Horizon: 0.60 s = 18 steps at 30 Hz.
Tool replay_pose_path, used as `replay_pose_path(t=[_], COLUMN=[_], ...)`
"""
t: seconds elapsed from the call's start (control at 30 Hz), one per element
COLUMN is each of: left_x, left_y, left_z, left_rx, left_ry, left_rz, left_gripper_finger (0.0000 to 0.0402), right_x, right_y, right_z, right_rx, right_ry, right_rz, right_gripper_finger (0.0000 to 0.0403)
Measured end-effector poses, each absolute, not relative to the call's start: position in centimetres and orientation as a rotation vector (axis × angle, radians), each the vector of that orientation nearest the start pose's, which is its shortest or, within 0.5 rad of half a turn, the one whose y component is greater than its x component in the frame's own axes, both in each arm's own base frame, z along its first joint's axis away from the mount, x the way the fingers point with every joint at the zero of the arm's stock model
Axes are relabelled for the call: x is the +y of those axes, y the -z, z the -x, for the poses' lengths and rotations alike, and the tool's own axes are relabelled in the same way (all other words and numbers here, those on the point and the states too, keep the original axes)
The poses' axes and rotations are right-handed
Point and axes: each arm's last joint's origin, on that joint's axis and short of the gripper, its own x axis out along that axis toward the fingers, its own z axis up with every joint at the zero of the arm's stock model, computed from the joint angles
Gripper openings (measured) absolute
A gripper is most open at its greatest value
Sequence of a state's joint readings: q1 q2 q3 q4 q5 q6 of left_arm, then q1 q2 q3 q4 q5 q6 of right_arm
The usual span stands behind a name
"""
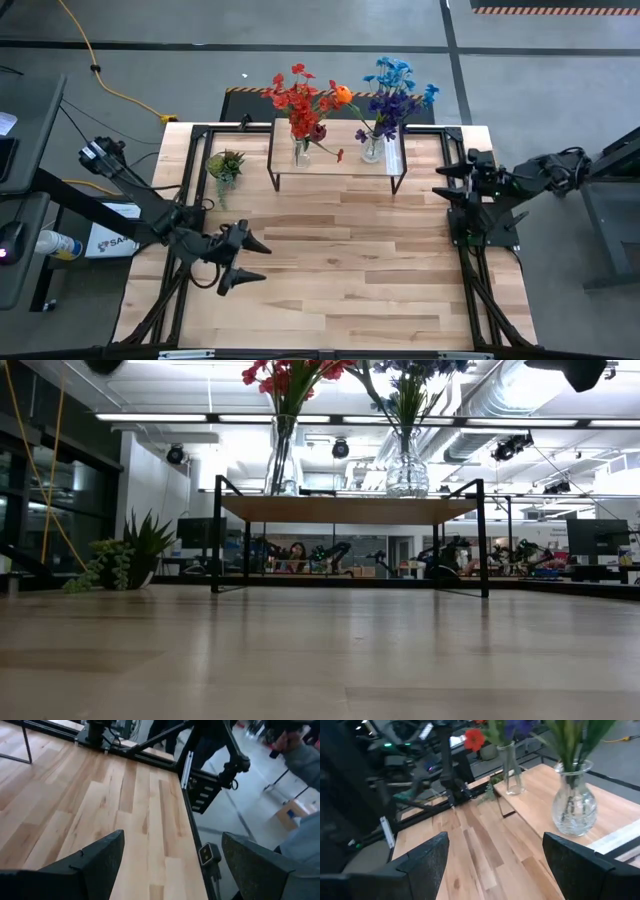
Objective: Pick and place flowers into a vace then onto a shelf
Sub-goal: Return to Home Position
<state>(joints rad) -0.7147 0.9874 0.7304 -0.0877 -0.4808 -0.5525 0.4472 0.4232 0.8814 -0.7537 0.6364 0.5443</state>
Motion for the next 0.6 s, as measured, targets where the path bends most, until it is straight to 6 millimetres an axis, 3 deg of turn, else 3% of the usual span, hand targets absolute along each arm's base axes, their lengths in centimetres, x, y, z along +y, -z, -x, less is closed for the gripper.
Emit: replay_pose_path(t=[0.13, 0.33, 0.47, 0.6], left_x=[-11.9, -9.6, -7.9, -6.0], left_y=[-26.2, -24.2, -24.3, -24.7], left_z=[-16.7, -16.5, -16.6, -16.4], left_rx=[0.288, 0.236, 0.205, 0.159], left_ry=[0.159, 0.224, 0.262, 0.283], left_rz=[0.354, 0.335, 0.316, 0.277], left_gripper_finger=[0.0367, 0.0367, 0.0367, 0.0367], right_x=[1.4, 1.9, 1.6, 0.9], right_y=[-34.5, -32.0, -30.0, -29.3], right_z=[-6.5, -7.5, -6.9, -5.8], right_rx=[0.202, 0.179, 0.151, 0.09], right_ry=[0.214, 0.274, 0.31, 0.305], right_rz=[-0.349, -0.321, -0.372, -0.406], right_gripper_finger=[0.0312, 0.0312, 0.0312, 0.0312])
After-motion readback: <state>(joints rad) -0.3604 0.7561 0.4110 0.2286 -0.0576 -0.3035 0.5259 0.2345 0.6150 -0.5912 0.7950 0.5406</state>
